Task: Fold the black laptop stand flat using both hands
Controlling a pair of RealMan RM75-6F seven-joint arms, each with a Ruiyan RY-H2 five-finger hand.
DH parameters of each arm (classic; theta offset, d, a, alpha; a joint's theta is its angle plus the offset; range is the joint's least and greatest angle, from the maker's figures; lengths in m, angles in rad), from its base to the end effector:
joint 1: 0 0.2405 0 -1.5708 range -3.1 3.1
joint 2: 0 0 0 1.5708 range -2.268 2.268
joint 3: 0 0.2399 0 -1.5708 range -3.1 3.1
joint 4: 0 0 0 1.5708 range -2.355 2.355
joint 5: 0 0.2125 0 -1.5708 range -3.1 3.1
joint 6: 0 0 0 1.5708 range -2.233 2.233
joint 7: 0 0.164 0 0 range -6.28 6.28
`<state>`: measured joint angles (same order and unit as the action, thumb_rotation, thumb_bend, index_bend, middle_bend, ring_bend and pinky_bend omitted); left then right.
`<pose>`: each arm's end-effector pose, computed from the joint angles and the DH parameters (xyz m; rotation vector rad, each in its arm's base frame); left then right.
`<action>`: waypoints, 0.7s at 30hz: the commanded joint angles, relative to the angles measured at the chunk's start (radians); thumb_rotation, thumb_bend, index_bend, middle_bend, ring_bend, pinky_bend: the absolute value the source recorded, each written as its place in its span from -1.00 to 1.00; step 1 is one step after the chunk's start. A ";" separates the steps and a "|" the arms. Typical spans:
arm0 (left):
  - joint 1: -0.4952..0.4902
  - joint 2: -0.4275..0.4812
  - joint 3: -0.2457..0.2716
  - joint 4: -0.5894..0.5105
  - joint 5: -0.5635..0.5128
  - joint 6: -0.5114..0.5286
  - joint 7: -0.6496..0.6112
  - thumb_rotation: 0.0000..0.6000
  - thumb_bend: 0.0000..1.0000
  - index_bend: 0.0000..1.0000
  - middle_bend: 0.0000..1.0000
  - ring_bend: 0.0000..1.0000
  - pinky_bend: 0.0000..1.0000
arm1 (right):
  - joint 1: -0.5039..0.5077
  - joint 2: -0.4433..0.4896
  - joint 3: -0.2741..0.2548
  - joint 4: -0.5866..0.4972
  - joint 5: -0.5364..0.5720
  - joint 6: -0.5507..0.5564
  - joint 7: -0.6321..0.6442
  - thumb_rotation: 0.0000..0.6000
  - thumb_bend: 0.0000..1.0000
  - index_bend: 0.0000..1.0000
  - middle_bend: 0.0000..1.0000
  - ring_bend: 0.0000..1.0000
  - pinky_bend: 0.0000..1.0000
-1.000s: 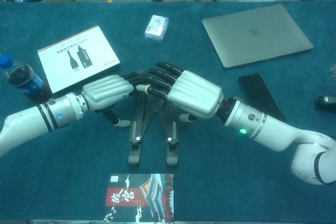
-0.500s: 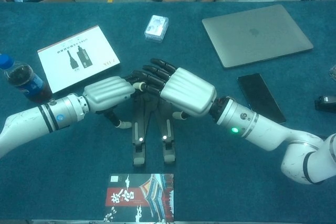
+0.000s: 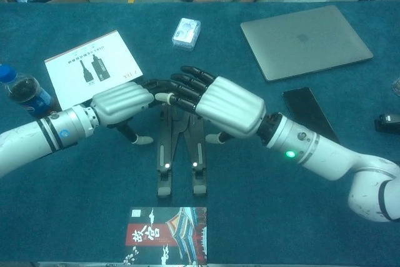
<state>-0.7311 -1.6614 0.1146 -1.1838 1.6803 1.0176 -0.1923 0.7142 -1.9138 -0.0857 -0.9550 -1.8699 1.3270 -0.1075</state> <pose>-0.1606 0.2857 -0.0853 -2.3169 -0.9041 -1.0292 -0.0986 -0.2596 -0.1070 2.2411 -0.2662 1.3375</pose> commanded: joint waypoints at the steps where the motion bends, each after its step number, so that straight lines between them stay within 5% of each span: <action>1: 0.007 0.022 -0.007 -0.013 -0.009 0.008 0.025 1.00 -0.57 -1.00 -1.00 -1.00 -1.00 | 0.012 0.102 -0.010 -0.148 0.002 -0.022 0.022 1.00 -0.94 -1.00 -1.00 -1.00 -1.00; 11: 0.025 0.133 -0.046 -0.106 -0.048 0.042 0.094 1.00 -0.57 -1.00 -1.00 -1.00 -1.00 | 0.122 0.372 -0.019 -0.505 0.048 -0.244 0.118 1.00 -0.94 -1.00 -1.00 -1.00 -1.00; 21: 0.046 0.216 -0.073 -0.173 -0.063 0.084 0.119 1.00 -0.57 -1.00 -1.00 -1.00 -1.00 | 0.242 0.458 0.005 -0.561 0.106 -0.480 0.156 1.00 -0.94 -1.00 -1.00 -1.00 -1.00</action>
<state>-0.6879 -1.4507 0.0460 -1.3518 1.6200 1.0974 -0.0741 0.9261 -1.4672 -0.0912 -1.5093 -1.7817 0.8861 0.0374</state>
